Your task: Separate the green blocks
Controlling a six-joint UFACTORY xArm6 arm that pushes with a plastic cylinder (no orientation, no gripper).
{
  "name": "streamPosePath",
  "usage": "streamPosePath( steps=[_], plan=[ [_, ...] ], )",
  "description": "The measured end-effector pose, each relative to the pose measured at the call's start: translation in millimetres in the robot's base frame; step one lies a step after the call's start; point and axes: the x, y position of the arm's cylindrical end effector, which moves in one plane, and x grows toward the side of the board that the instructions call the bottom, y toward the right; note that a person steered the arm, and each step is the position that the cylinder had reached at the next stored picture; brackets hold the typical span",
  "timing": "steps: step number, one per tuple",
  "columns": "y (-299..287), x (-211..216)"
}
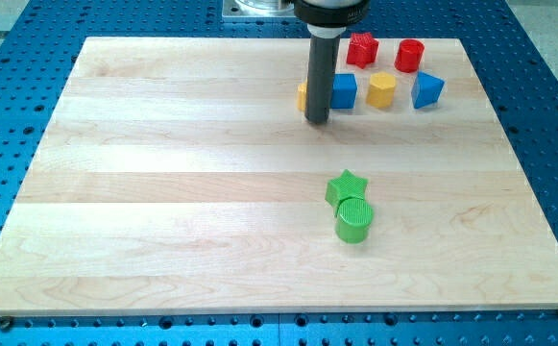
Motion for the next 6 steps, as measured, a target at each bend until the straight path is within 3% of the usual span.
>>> streamPosePath(
  steps=[2, 3, 4, 5, 6],
  plan=[
    [16, 38],
    [104, 43],
    [153, 98],
    [153, 150],
    [136, 151]
  ],
)
